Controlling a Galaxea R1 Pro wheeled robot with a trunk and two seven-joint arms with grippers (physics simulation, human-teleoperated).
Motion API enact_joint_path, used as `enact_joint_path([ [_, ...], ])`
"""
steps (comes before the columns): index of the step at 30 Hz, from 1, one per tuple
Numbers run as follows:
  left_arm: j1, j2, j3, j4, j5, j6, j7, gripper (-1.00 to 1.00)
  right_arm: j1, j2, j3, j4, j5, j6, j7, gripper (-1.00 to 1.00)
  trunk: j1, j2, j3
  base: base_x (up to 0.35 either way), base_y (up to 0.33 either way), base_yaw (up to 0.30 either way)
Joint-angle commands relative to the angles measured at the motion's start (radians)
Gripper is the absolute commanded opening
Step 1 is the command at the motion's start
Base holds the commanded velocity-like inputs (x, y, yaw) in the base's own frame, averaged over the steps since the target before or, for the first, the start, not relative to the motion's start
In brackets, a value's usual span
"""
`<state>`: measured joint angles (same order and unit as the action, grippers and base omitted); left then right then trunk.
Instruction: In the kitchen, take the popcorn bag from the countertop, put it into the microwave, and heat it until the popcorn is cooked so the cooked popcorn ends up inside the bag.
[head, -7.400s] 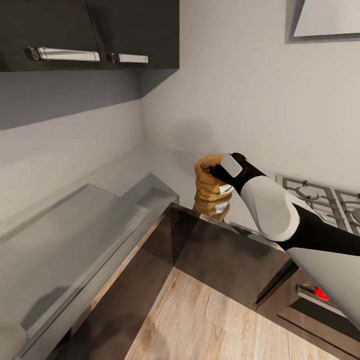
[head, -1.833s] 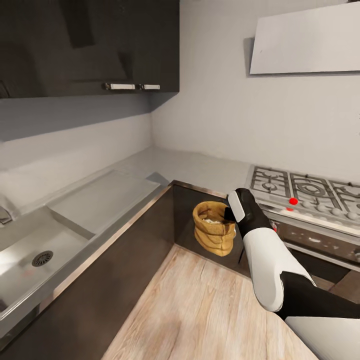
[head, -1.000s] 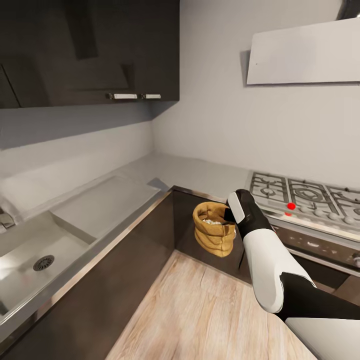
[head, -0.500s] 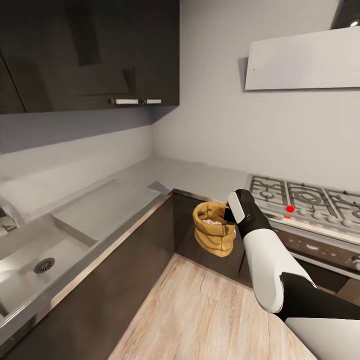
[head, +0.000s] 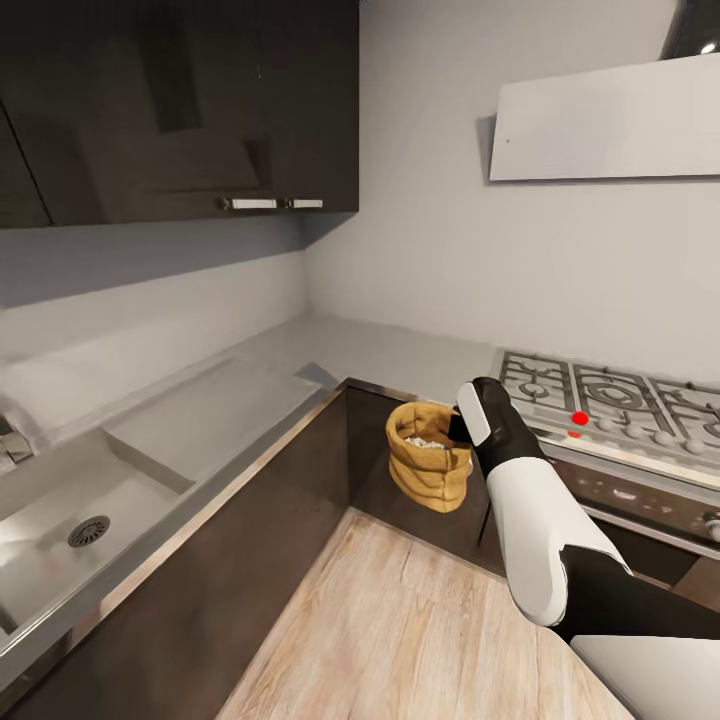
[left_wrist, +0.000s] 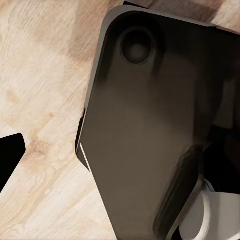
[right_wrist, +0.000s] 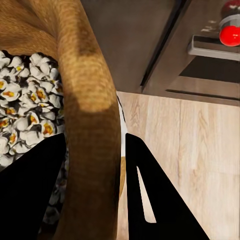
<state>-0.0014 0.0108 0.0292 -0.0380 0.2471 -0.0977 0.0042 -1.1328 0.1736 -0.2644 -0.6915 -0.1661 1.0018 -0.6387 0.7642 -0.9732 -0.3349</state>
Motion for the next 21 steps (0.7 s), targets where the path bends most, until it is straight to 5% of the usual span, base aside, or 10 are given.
enact_joint_path([
  [1, 0.0, 0.0, 0.003, 0.0, 0.002, -0.002, 0.0, 1.0, -0.001, 0.001, -0.003, -0.001, -0.01, 0.0, -0.01, -1.0, 0.0, -0.001, -0.001, 0.0, 0.0, 0.0],
  [11, 0.0, 0.0, 0.002, 0.0, 0.002, -0.002, 0.001, 1.0, -0.001, 0.001, -0.002, 0.006, -0.008, -0.009, -0.02, -1.0, 0.0, -0.001, -0.001, 0.0, 0.0, -0.011],
  [21, 0.0, -0.001, 0.003, 0.0, 0.002, -0.002, 0.001, 1.0, -0.001, 0.001, -0.002, 0.006, -0.012, -0.008, -0.018, -1.0, 0.0, -0.001, -0.001, 0.0, 0.0, -0.23],
])
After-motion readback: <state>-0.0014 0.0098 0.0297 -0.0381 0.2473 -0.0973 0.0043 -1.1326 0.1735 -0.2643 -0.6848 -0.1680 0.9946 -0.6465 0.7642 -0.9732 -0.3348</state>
